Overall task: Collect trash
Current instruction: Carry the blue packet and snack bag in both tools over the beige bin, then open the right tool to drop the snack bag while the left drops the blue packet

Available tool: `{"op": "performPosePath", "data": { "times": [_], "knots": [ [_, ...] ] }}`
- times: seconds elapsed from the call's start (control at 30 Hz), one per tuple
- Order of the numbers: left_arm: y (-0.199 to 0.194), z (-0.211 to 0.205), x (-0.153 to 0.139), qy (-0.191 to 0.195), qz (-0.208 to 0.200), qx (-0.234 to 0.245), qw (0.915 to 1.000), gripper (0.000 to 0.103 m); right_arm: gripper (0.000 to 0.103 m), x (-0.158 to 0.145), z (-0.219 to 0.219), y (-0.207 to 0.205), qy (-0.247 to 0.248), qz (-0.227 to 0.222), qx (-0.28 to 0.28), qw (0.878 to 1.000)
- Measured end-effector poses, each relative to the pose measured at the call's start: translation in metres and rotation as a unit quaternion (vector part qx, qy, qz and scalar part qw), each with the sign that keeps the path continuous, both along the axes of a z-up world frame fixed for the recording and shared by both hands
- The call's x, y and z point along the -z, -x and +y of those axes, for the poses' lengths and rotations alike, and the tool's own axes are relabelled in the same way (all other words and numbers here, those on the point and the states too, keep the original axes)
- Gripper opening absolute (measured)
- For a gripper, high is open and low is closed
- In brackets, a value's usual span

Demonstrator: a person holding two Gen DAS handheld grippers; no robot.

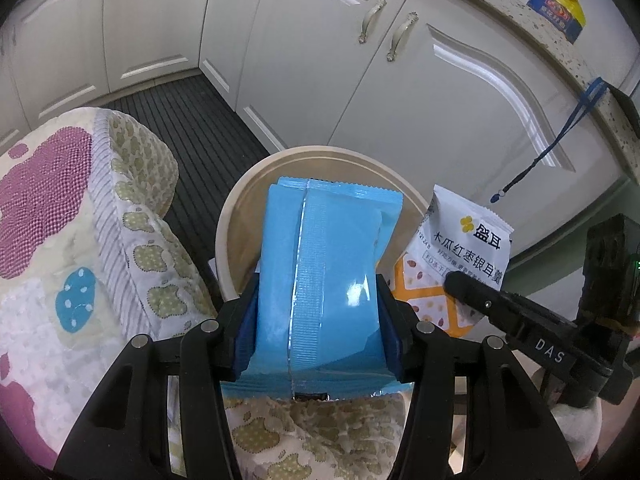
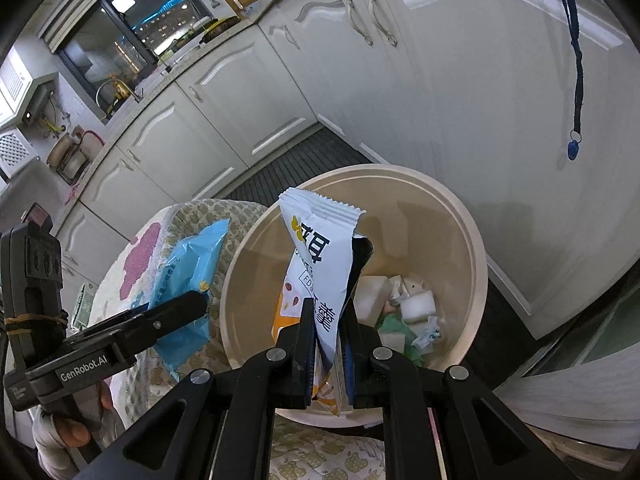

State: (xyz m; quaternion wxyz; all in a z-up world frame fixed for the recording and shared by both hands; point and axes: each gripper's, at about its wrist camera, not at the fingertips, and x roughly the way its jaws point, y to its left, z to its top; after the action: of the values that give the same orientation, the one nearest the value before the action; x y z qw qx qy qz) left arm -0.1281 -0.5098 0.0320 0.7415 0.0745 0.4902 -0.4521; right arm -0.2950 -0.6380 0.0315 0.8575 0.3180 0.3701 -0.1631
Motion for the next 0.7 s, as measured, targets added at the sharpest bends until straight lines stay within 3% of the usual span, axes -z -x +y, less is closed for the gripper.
{"op": "performPosePath", "data": {
  "times": [0.3, 0.37, 0.43, 0.7],
  "knots": [
    [-0.004, -0.005, 0.007, 0.006, 0.011, 0.0, 0.9999, 0.056, 0.012, 0.002, -0.002, -0.003, 0.002, 0.008, 0.009, 1.0],
    [-0.004, -0.007, 0.009, 0.004, 0.015, 0.002, 0.9999, 0.058, 0.019, 0.005, -0.005, -0.003, -0.003, 0.011, 0.011, 1.0],
    [-0.004, -0.008, 0.01, 0.001, 0.016, 0.004, 0.9999, 0.059, 0.046, 0.007, -0.006, -0.002, -0.01, 0.012, 0.016, 1.0],
    [0.001, -0.009, 0.01, 0.0, 0.012, 0.006, 0.9999, 0.061, 0.046, 0.011, -0.005, 0.001, -0.014, 0.016, 0.014, 1.0]
  ]
}}
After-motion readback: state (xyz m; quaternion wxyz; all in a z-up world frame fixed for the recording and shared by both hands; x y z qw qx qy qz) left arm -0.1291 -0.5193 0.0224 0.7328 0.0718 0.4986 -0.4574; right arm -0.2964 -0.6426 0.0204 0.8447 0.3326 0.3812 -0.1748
